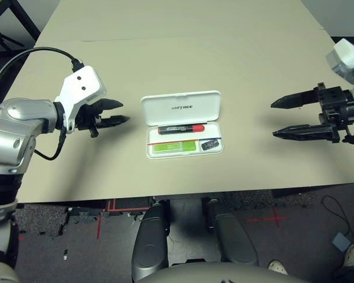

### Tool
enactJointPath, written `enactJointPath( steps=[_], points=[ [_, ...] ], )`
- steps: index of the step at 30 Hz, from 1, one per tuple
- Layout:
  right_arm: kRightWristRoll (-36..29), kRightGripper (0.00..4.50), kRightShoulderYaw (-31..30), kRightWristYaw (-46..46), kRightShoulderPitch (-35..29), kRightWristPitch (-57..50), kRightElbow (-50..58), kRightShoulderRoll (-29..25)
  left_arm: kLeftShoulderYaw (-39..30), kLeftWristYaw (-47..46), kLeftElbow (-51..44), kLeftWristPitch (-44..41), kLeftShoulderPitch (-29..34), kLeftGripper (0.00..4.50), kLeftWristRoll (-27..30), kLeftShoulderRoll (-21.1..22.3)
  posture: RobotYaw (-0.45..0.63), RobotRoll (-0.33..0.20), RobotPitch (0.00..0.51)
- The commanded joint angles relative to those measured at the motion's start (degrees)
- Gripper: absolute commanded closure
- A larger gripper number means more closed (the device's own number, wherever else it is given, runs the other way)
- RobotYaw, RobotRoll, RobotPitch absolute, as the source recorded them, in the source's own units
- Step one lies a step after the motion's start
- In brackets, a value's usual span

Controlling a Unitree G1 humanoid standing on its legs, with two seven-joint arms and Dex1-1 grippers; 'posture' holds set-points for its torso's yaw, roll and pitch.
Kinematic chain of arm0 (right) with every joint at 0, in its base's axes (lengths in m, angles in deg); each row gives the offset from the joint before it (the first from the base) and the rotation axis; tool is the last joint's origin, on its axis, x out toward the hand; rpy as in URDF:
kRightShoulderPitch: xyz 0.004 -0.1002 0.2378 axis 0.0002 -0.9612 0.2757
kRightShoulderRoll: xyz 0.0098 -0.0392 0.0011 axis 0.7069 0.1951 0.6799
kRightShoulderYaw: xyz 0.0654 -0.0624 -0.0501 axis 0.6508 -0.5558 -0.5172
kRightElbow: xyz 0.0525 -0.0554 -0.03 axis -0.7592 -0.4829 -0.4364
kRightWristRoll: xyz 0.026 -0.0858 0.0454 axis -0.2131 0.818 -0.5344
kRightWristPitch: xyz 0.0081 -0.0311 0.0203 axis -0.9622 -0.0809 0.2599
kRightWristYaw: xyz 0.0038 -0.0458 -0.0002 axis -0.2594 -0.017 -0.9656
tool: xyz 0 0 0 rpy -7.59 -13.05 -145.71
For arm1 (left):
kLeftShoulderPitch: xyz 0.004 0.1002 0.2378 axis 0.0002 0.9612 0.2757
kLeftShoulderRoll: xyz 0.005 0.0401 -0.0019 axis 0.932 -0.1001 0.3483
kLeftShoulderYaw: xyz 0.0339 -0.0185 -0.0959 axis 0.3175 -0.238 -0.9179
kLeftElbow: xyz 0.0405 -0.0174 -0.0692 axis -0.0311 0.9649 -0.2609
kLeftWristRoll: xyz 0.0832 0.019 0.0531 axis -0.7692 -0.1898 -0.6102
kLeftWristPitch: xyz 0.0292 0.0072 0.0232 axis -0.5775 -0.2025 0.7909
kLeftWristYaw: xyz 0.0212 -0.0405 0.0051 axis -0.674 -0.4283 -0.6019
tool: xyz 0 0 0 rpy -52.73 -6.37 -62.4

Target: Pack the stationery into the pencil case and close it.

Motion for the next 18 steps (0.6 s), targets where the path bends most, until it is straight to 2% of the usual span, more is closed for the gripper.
enactJointPath(
  steps=[1,8,18],
  points=[
    [-1.1,0.00,1.2,0.5,-0.9,0.3,0.4,-0.6,-0.3,-1.5,5.0,2.6,-1.7,4.48,-1.3,-2.7,-0.02,0.000,0.226],
    [-1.2,0.00,1.1,1.4,-1.8,1.1,0.3,-0.4,1.0,-3.7,12.2,6.0,-5.9,4.48,-2.9,-9.6,-0.03,0.000,0.223],
    [-1.4,0.00,-0.1,2.3,-0.9,1.2,0.7,0.1,1.9,-2.1,13.7,5.9,-8.3,4.48,-3.0,-13.4,-0.04,0.000,0.224]
  ],
)
